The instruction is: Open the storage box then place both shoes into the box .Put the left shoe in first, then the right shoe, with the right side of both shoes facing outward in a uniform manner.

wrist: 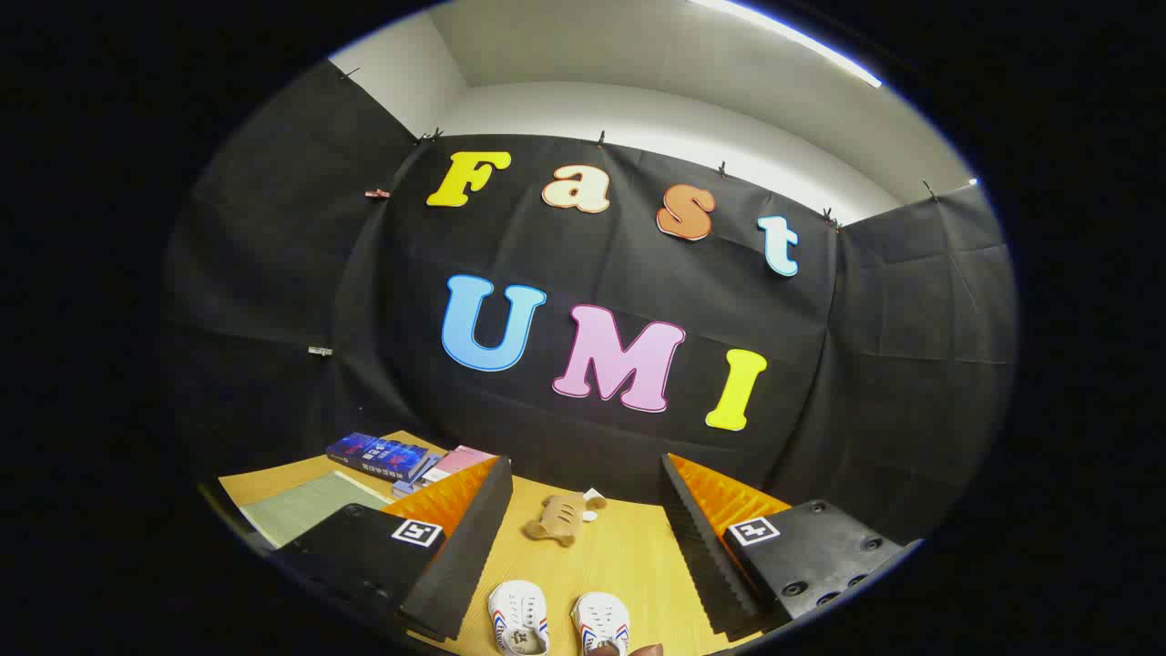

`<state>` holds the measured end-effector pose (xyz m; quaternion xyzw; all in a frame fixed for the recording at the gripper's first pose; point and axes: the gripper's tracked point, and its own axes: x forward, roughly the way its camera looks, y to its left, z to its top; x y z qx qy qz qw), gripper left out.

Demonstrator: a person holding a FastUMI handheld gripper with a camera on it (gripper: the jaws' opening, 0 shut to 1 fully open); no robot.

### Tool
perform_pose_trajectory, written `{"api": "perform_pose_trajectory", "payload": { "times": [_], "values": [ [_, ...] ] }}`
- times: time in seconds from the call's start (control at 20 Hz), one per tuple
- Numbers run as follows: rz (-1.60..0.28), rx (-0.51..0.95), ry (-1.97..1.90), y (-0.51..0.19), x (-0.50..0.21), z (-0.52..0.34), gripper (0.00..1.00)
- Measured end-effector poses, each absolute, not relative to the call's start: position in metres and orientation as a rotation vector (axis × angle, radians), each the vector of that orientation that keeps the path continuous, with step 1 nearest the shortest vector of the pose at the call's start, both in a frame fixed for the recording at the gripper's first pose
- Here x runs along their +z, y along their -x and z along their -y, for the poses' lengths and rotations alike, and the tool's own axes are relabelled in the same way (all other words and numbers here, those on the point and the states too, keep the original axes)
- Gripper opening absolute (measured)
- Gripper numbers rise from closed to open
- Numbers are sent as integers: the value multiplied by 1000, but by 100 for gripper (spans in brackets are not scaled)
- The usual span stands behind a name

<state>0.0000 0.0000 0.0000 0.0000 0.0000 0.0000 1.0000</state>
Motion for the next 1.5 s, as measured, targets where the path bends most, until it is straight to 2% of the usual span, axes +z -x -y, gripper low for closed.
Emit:
{"api": "perform_pose_trajectory", "payload": {
  "times": [0.95, 1.15, 1.5],
  "values": [
    [-50, 56, -22, -8, -12, -22, 98],
    [-102, 179, -70, -13, -27, -48, 98],
    [-270, 517, -369, -9, -63, -110, 98]
  ]
}}
